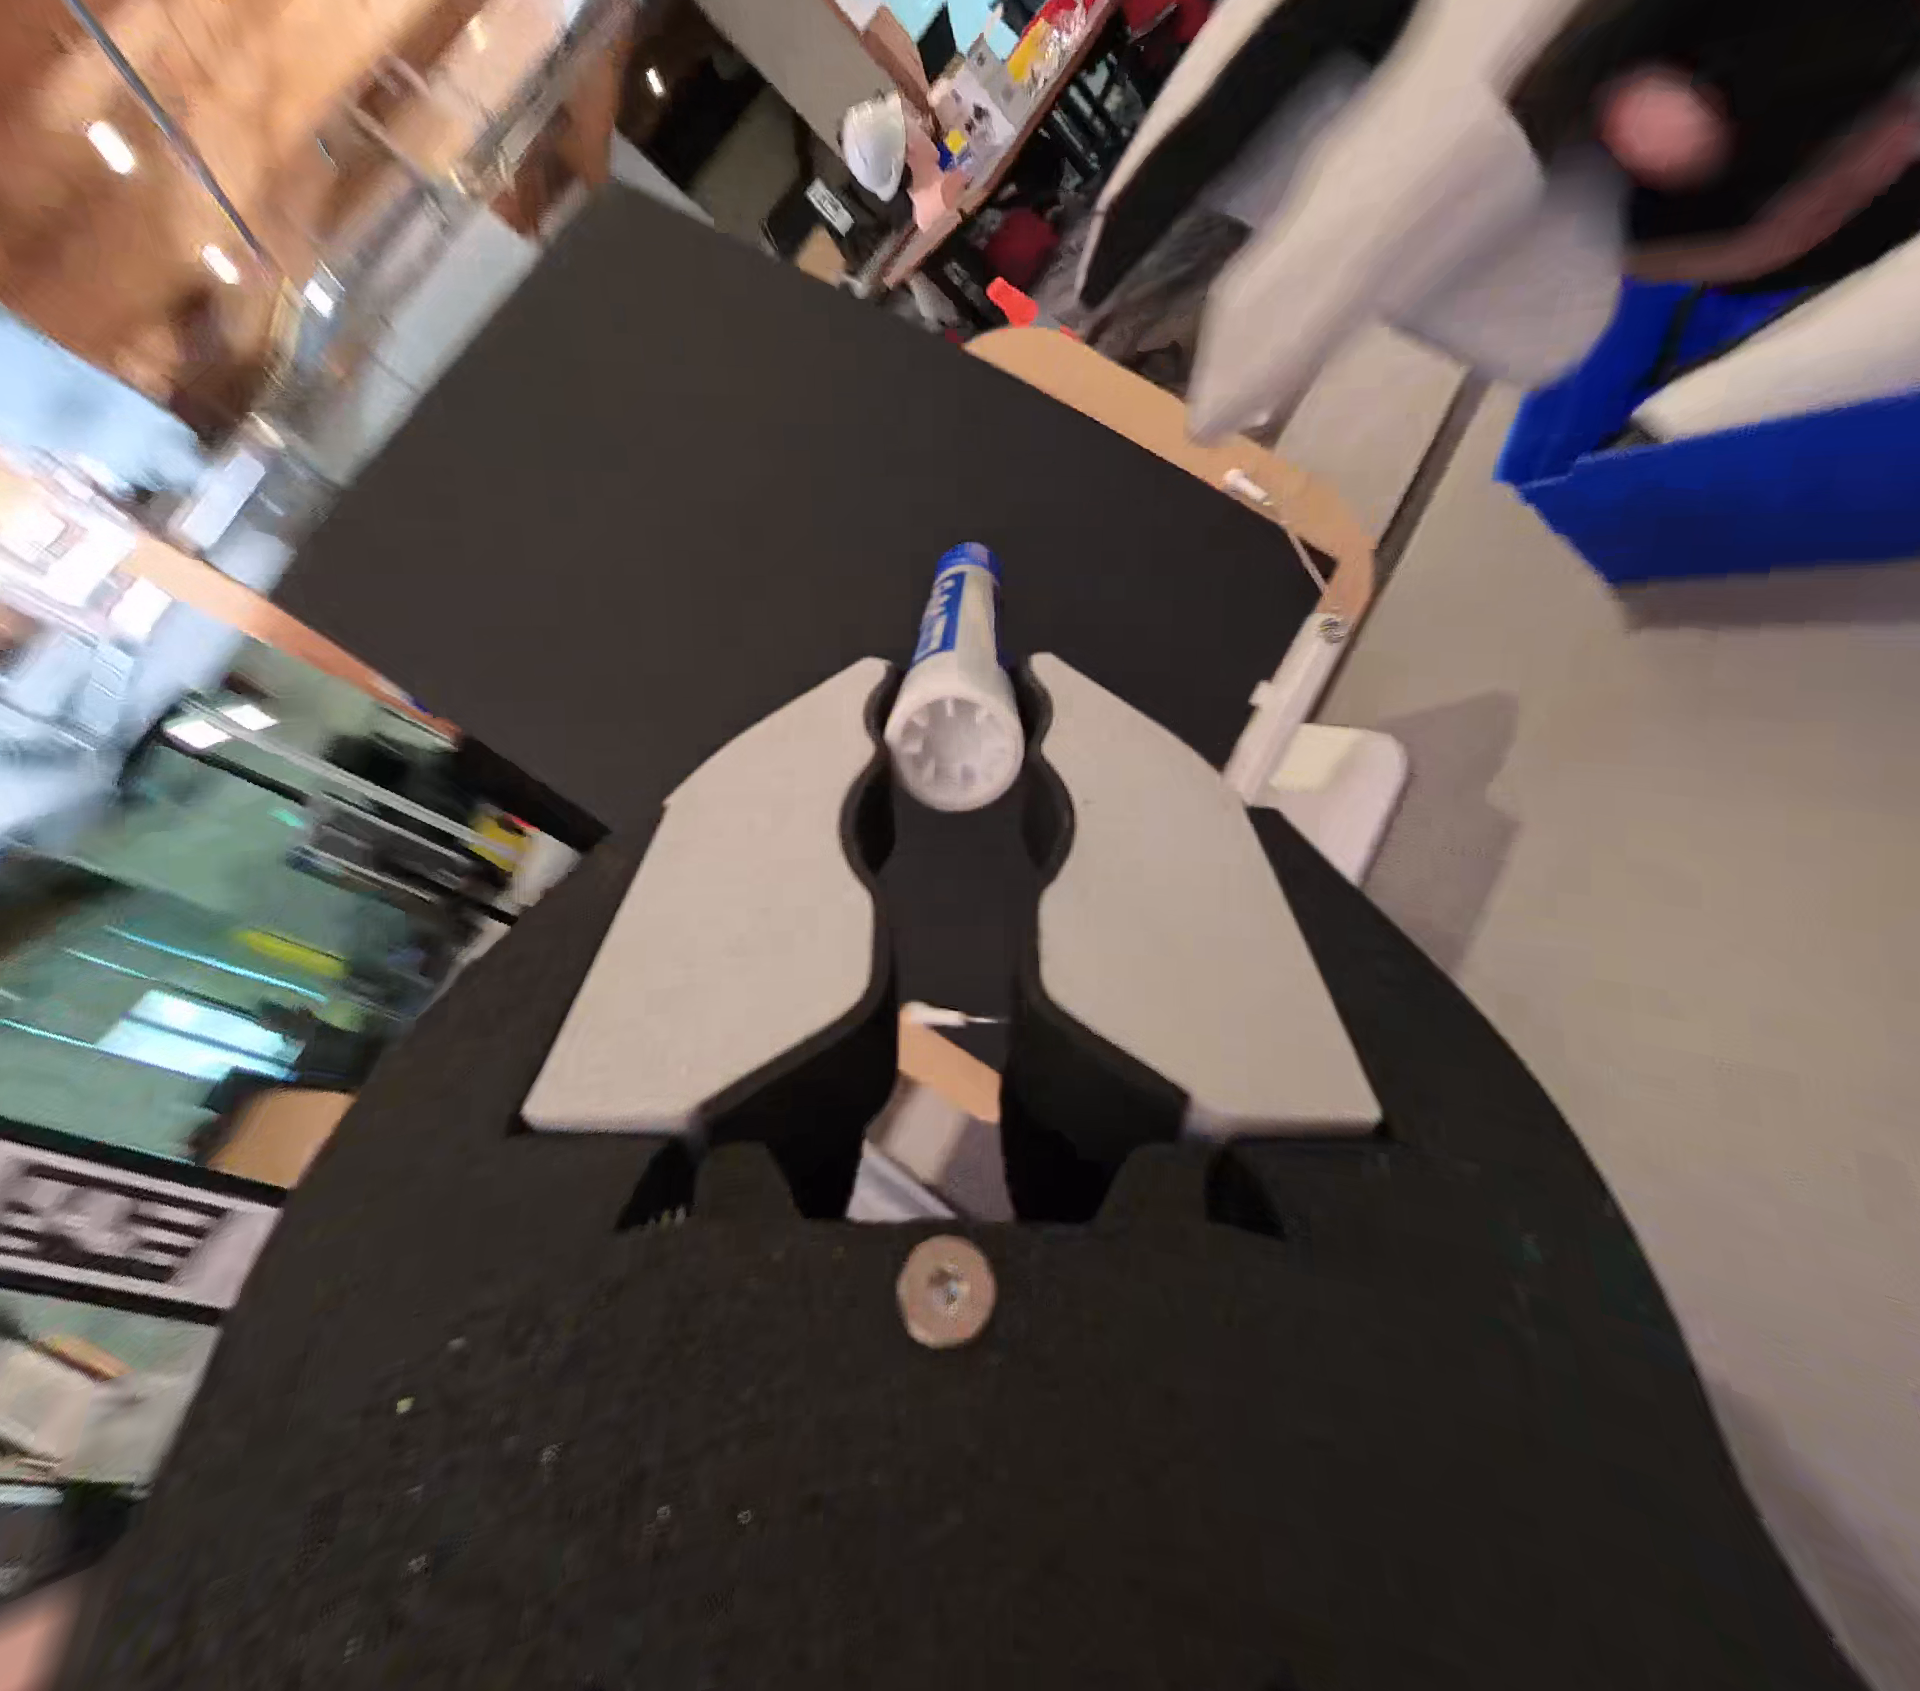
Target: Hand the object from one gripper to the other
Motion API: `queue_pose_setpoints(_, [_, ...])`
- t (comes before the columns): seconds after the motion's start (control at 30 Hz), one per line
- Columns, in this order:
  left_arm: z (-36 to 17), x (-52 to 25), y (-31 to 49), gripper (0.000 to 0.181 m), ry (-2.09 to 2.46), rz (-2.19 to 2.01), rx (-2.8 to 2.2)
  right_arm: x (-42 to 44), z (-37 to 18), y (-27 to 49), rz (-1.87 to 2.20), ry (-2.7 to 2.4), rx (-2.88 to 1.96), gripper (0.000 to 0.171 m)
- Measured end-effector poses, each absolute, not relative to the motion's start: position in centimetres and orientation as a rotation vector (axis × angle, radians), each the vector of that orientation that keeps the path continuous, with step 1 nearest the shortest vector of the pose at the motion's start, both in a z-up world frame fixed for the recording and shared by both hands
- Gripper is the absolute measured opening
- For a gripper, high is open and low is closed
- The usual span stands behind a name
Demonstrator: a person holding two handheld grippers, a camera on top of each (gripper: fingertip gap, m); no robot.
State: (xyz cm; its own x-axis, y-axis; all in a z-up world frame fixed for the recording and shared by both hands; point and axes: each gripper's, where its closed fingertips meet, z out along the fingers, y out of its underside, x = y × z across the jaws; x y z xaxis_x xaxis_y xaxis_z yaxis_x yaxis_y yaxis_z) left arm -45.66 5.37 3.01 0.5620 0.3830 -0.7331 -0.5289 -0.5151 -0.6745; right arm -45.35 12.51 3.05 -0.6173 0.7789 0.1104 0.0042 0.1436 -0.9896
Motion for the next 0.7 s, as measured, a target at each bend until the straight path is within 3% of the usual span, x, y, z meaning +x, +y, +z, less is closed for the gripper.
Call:
queue_pose_setpoints(0.07, [3.4, -44.9, 5.7, 0.020, 0.236, 1.278, -1.743, -44.5, 3.9, 12.0, 1.919, -1.811, -0.829, 0.087])
queue_pose_setpoints(0.13, [3.7, -43.9, 6.3, 0.020, 0.306, 1.349, -1.706, -43.8, 3.4, 11.3, 2.050, -1.901, -0.795, 0.099])
queue_pose_setpoints(0.4, [2.8, -44.0, 7.8, 0.020, 0.339, 1.532, -1.791, -44.2, 2.7, 9.9, 1.722, -1.833, -0.637, 0.107])
queue_pose_setpoints(0.7, [2.0, -43.6, 9.1, 0.020, 0.425, 1.640, -1.803, -44.3, 2.2, 9.2, 1.851, -1.883, -0.658, 0.108])
